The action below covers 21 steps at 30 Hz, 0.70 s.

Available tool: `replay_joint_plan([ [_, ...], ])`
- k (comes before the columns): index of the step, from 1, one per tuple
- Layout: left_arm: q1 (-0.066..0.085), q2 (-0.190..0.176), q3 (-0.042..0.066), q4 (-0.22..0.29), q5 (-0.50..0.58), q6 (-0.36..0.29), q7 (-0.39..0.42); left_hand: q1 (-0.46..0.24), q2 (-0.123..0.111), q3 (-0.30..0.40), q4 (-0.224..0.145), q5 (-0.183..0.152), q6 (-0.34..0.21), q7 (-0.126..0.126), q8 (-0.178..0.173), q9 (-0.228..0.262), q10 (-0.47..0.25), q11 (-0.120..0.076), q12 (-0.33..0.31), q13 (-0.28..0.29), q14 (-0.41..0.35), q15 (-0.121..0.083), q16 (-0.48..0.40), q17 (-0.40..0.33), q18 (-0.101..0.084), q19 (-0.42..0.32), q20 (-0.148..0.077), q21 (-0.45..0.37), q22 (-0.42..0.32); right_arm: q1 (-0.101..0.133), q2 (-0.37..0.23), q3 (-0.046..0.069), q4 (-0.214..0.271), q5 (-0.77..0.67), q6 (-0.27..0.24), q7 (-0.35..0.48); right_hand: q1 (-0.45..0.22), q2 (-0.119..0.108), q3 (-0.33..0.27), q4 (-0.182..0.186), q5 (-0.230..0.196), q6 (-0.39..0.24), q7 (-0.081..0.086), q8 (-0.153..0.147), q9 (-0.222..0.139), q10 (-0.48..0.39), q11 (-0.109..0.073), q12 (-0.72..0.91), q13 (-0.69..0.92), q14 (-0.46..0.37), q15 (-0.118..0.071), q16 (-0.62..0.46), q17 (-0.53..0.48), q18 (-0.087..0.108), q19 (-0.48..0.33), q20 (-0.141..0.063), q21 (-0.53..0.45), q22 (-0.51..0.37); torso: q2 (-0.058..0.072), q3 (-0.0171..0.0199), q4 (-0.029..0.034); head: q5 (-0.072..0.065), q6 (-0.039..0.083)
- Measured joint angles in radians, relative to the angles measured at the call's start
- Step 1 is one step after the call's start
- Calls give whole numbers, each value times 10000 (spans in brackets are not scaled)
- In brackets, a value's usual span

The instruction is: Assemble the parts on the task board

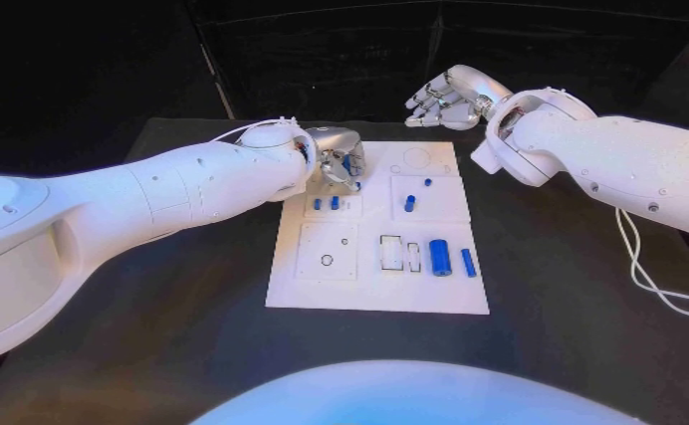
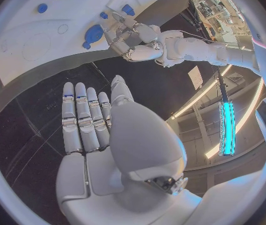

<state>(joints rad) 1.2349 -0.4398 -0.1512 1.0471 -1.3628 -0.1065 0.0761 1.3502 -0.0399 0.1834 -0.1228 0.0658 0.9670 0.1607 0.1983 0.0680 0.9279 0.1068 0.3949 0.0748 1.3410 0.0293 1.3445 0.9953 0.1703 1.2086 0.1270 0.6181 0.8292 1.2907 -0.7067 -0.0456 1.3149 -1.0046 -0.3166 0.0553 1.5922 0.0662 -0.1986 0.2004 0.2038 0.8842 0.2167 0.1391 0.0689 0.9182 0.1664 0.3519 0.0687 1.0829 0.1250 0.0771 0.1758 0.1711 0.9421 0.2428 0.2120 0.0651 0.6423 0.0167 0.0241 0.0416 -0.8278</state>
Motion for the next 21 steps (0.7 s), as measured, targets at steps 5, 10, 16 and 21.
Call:
replay_joint_plan([
  [5, -45, 135, 1, -167, -78, 71, -7, 52, 52, 0, 0, 0, 0, 0, -19, 0, 91, -19, -1, -30, 46, -20, 84, 82, -1, 38, 31, 137, 137, 0, 19, 0, -5, 65, -36, 39, 0, 0, 0, 0, 0, 0, 0, 0, 0, 0, 0, -1, -24, 0, 0, 0, -29, 1, 0, 0, -39, 1, 0, -2, 2, -12, -8],
  [10, -89, 260, 3, -301, -134, 118, -6, 52, 52, 0, 0, 0, 35, -36, -51, -9, 224, -9, -40, -41, 78, -9, 152, 175, 0, 126, 16, 424, 360, 0, 48, 0, -11, 106, -54, 61, 0, 0, 27, -26, 0, 0, 0, 0, 0, 0, -1, 0, -33, 36, 36, 2, -54, 0, 0, 0, -39, 1, 0, 2, 1, -37, -48],
  [16, -131, 390, 5, -475, -180, 177, 3, 106, 106, 83, -83, 0, 132, -62, -91, -8, 342, -55, -108, -70, 138, -41, 295, 288, 1, 245, -29, 736, 639, 0, 74, 0, -20, 135, -65, 77, 0, 0, 27, -26, 0, 0, 0, 0, 1, 0, -1, 0, -32, 36, 36, 2, -65, 0, 0, 0, -39, 2, 0, 2, 2, -43, -69],
  [21, -147, 480, 6, -664, -203, 240, 12, 158, 159, 207, -144, 0, 286, -76, -91, -7, 500, -72, -168, -81, 263, -92, 375, 411, 0, 348, -61, 1047, 897, 0, 96, 0, -30, 153, -65, 85, 0, 0, 27, -26, 0, 0, 0, 0, 1, 0, -1, 0, -31, 36, 37, 3, -71, 0, -1, 0, -39, 2, 0, 4, 4, -44, -76],
])
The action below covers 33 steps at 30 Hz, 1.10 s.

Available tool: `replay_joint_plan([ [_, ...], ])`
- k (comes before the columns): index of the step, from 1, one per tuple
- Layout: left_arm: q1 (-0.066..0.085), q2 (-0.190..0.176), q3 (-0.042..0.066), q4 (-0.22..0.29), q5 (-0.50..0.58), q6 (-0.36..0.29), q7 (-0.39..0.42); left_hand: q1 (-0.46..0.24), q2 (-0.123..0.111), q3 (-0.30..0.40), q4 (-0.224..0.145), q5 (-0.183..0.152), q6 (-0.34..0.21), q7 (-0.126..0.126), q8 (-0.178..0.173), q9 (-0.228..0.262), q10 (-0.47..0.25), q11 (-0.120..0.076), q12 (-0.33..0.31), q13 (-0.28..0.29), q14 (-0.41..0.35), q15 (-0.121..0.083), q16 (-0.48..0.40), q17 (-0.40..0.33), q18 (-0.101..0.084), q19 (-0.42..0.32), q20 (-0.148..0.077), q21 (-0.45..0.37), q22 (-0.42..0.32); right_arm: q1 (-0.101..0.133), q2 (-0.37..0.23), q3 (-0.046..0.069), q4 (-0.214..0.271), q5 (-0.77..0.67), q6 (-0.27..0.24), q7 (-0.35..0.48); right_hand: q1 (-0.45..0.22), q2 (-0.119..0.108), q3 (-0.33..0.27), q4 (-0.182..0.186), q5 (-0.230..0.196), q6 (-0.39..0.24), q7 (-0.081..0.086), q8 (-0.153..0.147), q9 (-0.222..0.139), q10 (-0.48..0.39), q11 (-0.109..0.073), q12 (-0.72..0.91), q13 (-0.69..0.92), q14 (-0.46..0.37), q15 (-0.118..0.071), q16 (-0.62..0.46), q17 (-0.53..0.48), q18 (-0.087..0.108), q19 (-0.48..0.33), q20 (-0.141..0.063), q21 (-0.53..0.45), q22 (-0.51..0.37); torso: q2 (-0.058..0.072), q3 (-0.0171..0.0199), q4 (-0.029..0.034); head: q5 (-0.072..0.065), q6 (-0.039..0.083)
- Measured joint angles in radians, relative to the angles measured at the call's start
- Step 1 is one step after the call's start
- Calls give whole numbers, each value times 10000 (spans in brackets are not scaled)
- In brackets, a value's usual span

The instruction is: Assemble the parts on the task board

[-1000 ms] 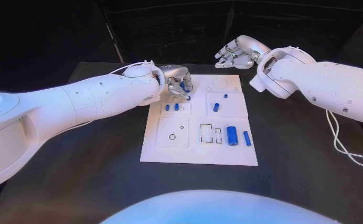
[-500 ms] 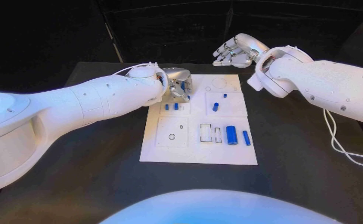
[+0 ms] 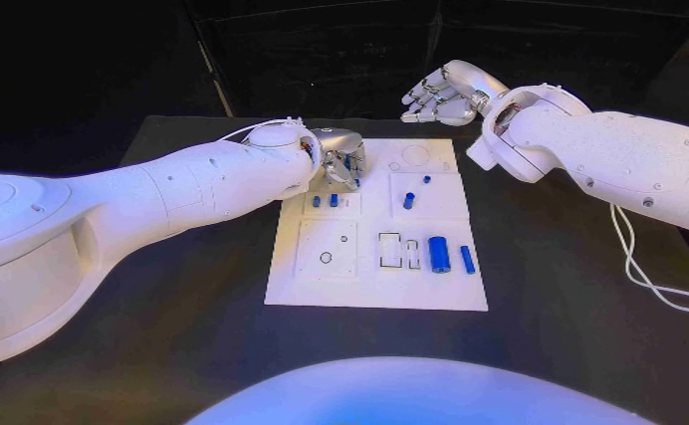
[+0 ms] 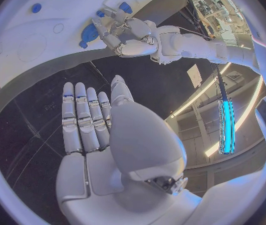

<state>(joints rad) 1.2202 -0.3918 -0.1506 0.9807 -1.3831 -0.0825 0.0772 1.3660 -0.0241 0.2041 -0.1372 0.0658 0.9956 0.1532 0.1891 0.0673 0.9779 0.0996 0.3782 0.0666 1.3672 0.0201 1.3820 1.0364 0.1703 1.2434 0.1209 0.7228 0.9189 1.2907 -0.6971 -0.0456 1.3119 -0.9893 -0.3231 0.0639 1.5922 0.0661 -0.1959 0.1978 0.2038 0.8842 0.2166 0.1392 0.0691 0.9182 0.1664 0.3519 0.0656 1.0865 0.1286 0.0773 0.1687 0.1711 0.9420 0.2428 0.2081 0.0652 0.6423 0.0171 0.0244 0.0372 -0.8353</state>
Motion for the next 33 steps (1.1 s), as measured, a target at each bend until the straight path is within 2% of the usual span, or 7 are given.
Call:
replay_joint_plan([
  [14, -32, 143, 38, -286, -11, 170, 24, -72, 72, 164, -28, 0, 130, -54, -37, 1, 235, -45, -142, -15, 111, -41, 174, 185, -1, 141, -1, 501, 449, 0, 34, 0, -10, 26, 5, 5, 0, 0, 26, -26, 0, 0, 0, 0, 0, 0, 0, 0, -8, 0, 0, -41, -26, 1, 34, 34, -41, 0, -4, 7, 0, -19, -17],
  [26, -61, 177, 64, -328, -4, 194, 22, -143, 142, 325, -24, 0, 248, -82, -80, 2, 427, -106, -257, 3, 196, -55, 231, 280, 1, 245, -32, 754, 709, 0, 63, 0, -23, 31, 13, 11, -44, 44, 26, -26, 0, 34, 34, 0, 1, 0, -1, 0, -17, 0, 0, -41, -56, 0, 70, -2, -79, 1, -4, 6, 5, -27, -43],
  [33, -74, 168, 64, -273, -2, 197, 33, -227, 246, 601, -25, 0, 681, -172, -100, 37, 900, -206, -413, 10, 322, -182, 279, 324, 0, 382, -96, 1111, 1002, 0, 95, 0, -44, 33, 11, 13, -44, 43, 26, -25, 0, 34, 34, 0, 1, 37, 36, 1, -16, 0, 0, -41, -69, 0, 70, -2, -79, 1, -4, 2, 12, -44, -54],
])
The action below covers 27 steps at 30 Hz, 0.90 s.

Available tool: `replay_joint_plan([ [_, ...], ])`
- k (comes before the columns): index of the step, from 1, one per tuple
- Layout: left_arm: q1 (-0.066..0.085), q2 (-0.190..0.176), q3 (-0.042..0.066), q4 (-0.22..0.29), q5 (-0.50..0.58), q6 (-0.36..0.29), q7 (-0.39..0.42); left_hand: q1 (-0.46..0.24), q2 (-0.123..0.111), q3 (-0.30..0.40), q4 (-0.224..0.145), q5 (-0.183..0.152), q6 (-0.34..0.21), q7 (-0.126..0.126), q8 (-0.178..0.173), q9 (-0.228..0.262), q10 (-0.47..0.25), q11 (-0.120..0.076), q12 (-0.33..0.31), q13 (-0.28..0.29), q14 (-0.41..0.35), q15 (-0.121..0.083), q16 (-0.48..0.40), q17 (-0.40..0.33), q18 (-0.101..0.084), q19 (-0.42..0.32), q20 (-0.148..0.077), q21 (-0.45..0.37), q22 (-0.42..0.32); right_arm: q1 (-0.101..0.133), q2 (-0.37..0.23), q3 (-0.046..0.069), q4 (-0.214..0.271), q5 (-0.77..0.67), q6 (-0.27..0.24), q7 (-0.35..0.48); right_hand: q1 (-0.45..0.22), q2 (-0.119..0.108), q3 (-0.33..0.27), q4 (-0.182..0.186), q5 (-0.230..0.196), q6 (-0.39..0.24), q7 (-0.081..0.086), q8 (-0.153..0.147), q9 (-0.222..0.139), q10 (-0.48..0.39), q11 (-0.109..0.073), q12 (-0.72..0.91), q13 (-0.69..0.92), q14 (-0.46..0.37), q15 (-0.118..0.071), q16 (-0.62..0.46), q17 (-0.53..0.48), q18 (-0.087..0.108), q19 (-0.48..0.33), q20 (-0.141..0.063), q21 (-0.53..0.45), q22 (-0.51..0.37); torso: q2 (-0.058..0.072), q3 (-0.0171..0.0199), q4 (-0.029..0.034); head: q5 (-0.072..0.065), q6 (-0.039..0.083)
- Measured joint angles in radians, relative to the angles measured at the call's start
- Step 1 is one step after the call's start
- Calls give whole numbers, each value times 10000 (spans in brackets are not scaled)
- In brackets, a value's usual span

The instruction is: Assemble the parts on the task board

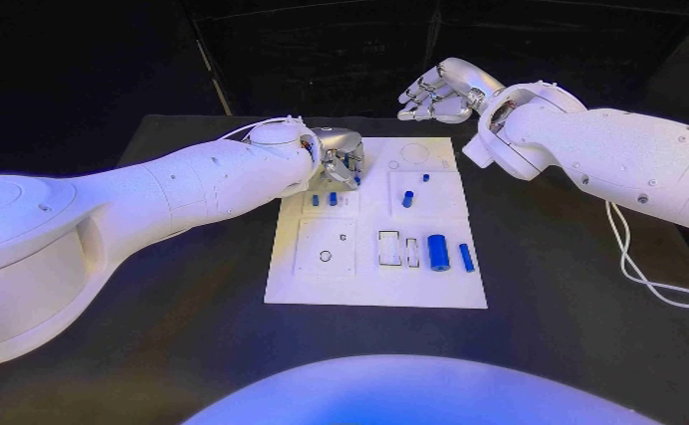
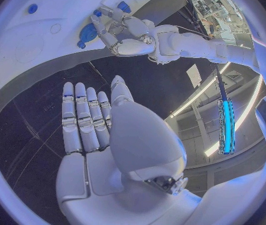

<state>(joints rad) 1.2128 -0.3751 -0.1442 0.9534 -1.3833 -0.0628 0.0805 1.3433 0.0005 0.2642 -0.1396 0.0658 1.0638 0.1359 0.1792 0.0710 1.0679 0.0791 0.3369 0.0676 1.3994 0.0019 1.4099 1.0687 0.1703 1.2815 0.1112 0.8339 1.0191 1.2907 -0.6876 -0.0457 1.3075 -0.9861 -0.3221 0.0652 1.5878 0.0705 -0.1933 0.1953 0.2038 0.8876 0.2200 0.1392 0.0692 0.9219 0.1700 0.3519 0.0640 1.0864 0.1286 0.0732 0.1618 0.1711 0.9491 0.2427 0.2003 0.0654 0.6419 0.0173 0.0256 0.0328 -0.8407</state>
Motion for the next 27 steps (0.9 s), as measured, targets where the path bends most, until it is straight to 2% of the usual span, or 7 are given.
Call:
replay_joint_plan([
  [2, -4, -12, -1, 26, 0, -15, 1, 62, 62, 113, -52, -36, 87, -18, -8, 11, 131, -28, -51, 0, 52, -23, 47, 44, 0, 61, -61, 127, 110, 0, 7, 0, -1, 1, 0, 3, 0, 0, 0, 0, 0, 0, 0, 0, 0, 0, 0, 0, 0, 0, 0, 0, 0, 0, 0, 0, 0, 0, 0, 0, 1, 0, -5],
  [5, -17, -29, -3, 79, 0, -66, 2, 129, 128, 298, -162, -116, 195, 19, -42, 12, 298, -64, -194, 4, 165, -57, 68, 156, -159, 195, -89, 362, 301, 0, 6, 0, 0, 4, -4, 7, 1, -1, 0, 0, 23, 0, 0, 0, 0, 0, 0, 0, 1, 0, 0, 0, -19, -1, 0, 0, 0, 0, 0, 0, 1, 11, 12],
  [10, -49, -147, -12, 210, 2, -245, 13, 214, 174, 603, -353, -127, 287, 38, -34, 13, 510, -60, -397, -22, 251, -70, 116, 234, -160, 376, -164, 777, 630, 0, -1, 0, 2, 15, -11, 20, 2, -2, 25, -25, 36, 0, 0, 0, 0, 0, 0, 0, 1, 0, 0, 0, -38, 0, 0, 0, -38, 0, -1, 1, 1, 12, 36],
  [17, -102, -463, -19, 480, 77, -538, 41, 291, 140, 853, -518, -128, 321, 72, -116, 13, 586, -18, -626, -26, 286, -35, 115, 221, -159, 413, -129, 888, 775, 0, -16, 0, -12, 35, -18, 38, -37, 37, 25, -25, 119, 0, 0, 0, 0, -1, -1, 0, -9, 0, 0, 1, -81, 0, -1, 0, -78, 1, -12, 0, 8, -13, 53],
  [20, -113, -608, 116, 630, 126, -651, 41, 292, 138, 898, -539, -128, 332, 83, -126, 12, 597, -7, -660, -28, 286, -35, 115, 210, -160, 413, -129, 888, 797, 0, -20, 0, -34, 47, -24, 44, -37, 37, 25, -25, 142, 0, 0, 0, 1, 0, -1, 0, -9, 0, 0, 1, -85, 0, -1, 0, -78, 1, -13, 0, 12, -14, 71],
  [23, -104, -723, 336, 836, 175, -756, 41, 293, 137, 908, -549, -128, 332, 84, -127, 12, 597, -6, -696, -29, 286, -35, 115, 200, -160, 413, -129, 935, 813, 0, -21, 0, -62, 62, -30, 51, -37, 37, 25, -25, 142, 0, 0, 0, 0, 0, -1, 0, -9, 0, 0, 1, -95, 1, -1, 1, -78, 1, -15, -2, 13, -53, 124],
  [27, -80, -946, 570, 1139, 252, -840, 30, 314, 116, 975, -562, -128, 333, 84, -130, 10, 616, -25, -744, -25, 285, -35, 115, 182, -160, 413, -129, 935, 831, -1, -21, 0, -82, 85, -35, 62, -37, 37, 25, -25, 142, 0, 0, 0, 1, 0, -1, 0, -9, 0, 0, 1, -104, 0, -1, 0, -78, 1, -15, -7, 19, -64, 169],
])
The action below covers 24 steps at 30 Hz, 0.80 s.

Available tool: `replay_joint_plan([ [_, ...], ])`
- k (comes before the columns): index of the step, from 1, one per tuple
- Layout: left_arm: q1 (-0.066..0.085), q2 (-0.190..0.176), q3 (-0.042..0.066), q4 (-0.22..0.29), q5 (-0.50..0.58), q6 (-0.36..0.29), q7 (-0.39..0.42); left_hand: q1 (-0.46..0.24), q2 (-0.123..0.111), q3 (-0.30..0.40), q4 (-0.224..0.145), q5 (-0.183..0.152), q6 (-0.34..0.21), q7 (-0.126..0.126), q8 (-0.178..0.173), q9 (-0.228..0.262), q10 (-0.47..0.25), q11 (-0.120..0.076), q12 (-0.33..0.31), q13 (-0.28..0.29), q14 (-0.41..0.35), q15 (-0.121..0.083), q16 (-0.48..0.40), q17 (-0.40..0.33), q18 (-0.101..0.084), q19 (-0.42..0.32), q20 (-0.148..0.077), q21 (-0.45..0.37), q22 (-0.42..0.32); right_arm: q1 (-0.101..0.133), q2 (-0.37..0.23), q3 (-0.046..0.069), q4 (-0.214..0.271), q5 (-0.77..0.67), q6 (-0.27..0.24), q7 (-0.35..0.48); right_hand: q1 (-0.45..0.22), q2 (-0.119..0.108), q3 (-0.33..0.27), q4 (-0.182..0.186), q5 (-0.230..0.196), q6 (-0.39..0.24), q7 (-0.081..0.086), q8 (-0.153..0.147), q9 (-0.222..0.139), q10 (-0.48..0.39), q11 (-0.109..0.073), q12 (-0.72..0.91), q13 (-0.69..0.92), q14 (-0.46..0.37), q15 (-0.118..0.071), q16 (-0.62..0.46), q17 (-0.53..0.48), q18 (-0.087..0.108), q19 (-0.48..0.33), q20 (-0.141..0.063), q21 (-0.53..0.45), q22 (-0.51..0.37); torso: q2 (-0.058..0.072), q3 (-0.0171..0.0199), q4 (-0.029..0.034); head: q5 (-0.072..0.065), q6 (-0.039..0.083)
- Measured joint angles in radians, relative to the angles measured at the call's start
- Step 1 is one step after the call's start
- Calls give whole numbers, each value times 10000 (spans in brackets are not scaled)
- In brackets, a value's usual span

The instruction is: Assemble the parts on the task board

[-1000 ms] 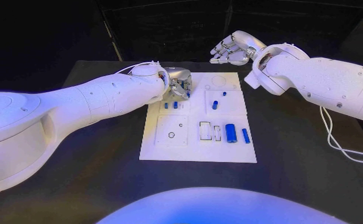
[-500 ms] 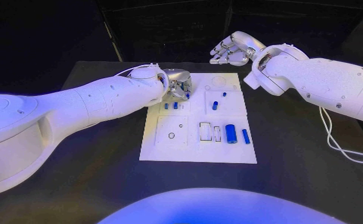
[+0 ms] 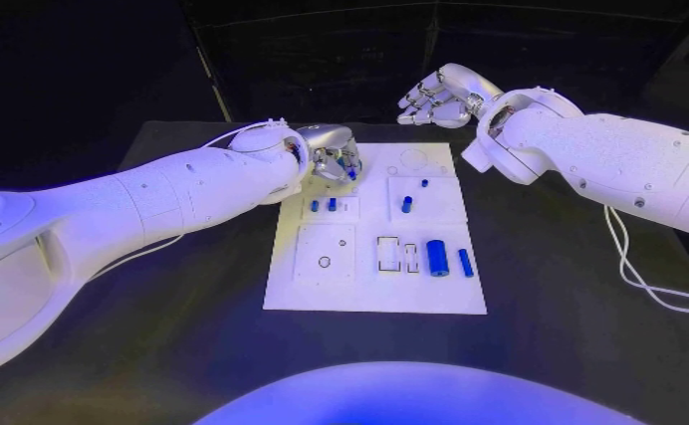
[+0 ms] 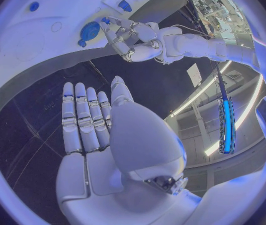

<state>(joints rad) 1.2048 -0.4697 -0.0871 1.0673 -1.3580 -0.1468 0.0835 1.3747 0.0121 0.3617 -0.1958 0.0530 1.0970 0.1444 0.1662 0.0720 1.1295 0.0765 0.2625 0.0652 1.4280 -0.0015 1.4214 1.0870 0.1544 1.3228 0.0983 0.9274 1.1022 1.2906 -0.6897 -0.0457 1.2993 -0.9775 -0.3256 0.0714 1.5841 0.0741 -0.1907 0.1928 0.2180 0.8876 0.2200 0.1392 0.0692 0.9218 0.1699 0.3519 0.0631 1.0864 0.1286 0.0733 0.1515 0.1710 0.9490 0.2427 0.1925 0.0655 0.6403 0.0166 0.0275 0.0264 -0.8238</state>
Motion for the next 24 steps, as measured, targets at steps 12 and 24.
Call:
replay_joint_plan([
  [12, 12, -737, 163, 491, 386, 92, -166, -52, -54, 27, -27, 0, 0, 1, -71, -3, 55, 18, -80, 13, 0, 0, 0, -71, 1, 0, 0, 41, 46, -5, -35, 0, -36, 43, -2, 10, 0, 0, 0, 0, 0, 0, 0, 0, 0, 0, 0, 0, 1, 0, 0, -37, -13, 0, 0, 0, -43, 0, -11, 1, 39, 60, -1],
  [24, -14, -1090, 171, 574, 709, 485, -340, -88, -104, 27, -27, 0, 35, 36, -73, -19, 54, 19, -146, 18, -1, 0, -1, -175, 0, -1, 0, 41, 55, -27, -62, -1, -50, 55, 4, 5, 0, -1, 0, 0, 0, 0, 0, 0, 0, 0, 0, 0, 2, 0, 0, -37, -12, 0, 0, 1, -43, 0, -4, 1, 24, 134, -34],
])
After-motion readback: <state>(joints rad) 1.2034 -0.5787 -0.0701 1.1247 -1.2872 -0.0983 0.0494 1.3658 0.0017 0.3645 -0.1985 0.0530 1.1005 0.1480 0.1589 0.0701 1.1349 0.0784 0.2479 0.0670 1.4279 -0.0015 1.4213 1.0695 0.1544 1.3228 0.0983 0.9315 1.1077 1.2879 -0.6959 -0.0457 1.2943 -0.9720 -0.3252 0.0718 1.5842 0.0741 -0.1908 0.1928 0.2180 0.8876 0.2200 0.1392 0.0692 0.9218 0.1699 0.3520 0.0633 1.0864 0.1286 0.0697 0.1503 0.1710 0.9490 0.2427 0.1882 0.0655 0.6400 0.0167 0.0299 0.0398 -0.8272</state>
